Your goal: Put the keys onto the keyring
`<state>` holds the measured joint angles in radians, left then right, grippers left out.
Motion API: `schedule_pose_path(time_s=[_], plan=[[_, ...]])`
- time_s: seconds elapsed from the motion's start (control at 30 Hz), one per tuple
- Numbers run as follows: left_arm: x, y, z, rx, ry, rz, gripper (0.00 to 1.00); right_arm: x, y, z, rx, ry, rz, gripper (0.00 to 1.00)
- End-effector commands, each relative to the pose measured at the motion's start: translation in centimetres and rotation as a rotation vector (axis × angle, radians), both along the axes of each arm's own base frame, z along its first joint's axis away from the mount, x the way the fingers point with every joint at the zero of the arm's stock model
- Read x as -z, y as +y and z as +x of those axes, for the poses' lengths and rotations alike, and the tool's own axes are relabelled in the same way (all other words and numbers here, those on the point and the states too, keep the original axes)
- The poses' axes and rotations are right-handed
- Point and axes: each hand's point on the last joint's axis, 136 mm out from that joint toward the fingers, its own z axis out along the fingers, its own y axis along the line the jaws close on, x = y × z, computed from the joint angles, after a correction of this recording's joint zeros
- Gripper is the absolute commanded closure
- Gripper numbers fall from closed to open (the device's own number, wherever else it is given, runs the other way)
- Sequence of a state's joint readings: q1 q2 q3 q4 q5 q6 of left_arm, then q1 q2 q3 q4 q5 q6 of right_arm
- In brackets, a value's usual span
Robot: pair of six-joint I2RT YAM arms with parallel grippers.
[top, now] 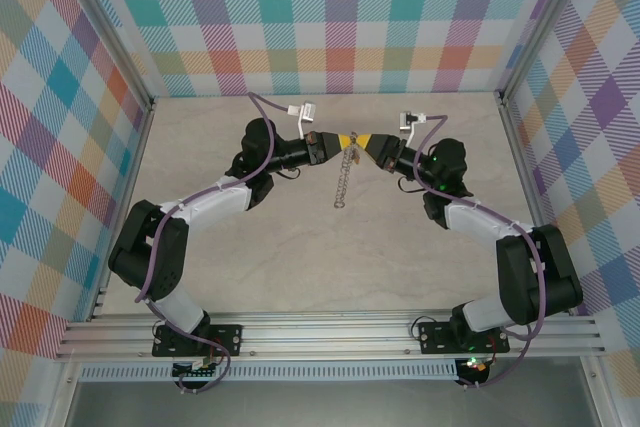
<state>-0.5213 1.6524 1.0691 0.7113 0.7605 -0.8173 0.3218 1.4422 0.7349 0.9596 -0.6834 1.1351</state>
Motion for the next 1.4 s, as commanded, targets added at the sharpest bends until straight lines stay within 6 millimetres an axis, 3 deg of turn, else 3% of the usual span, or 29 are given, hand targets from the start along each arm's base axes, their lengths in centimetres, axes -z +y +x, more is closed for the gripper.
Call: schedule_pose_path(time_s=[0.0,0.4,0.43,0.53,0.6,0.77,0.87,1.03,1.37], plan=[[-1.8,0.4,-0.1,-0.007,-0.069,-0.045,1.0,-2.3,0.5,-0.2,-0.01,-0.081,0.03,0.7],[-1.9,0.5,-0.1,-0.013,-0.07,-0.047,1.0,-2.0,1.3,0.2,-0.025,-0.066,0.047,0.87],[-1.9,0.6,-0.1,-0.015,-0.07,-0.049,1.0,-1.8,1.2,0.2,-0.024,-0.062,0.047,0.85],[-1.9,0.8,-0.1,-0.02,-0.069,-0.05,1.0,-1.2,0.9,0.3,-0.005,-0.046,0.044,0.62],[-1.9,0.9,-0.1,-0.022,-0.07,-0.052,1.0,-0.9,0.0,0.5,0.031,-0.038,0.036,0.55],[-1.9,1.0,0.0,-0.024,-0.071,-0.051,1.0,-0.9,-3.0,0.6,0.136,-0.039,0.009,0.54],[-1.8,1.0,-0.1,-0.021,-0.068,-0.051,1.0,-1.8,-3.5,0.2,0.15,-0.067,-0.008,0.56],[-1.9,1.0,0.0,-0.016,-0.067,-0.059,1.0,-3.5,-2.7,-0.2,0.089,-0.109,-0.006,0.64],[-1.9,0.9,0.0,-0.011,-0.063,-0.068,1.0,-3.6,-0.2,0.3,0.006,-0.113,0.01,0.67]])
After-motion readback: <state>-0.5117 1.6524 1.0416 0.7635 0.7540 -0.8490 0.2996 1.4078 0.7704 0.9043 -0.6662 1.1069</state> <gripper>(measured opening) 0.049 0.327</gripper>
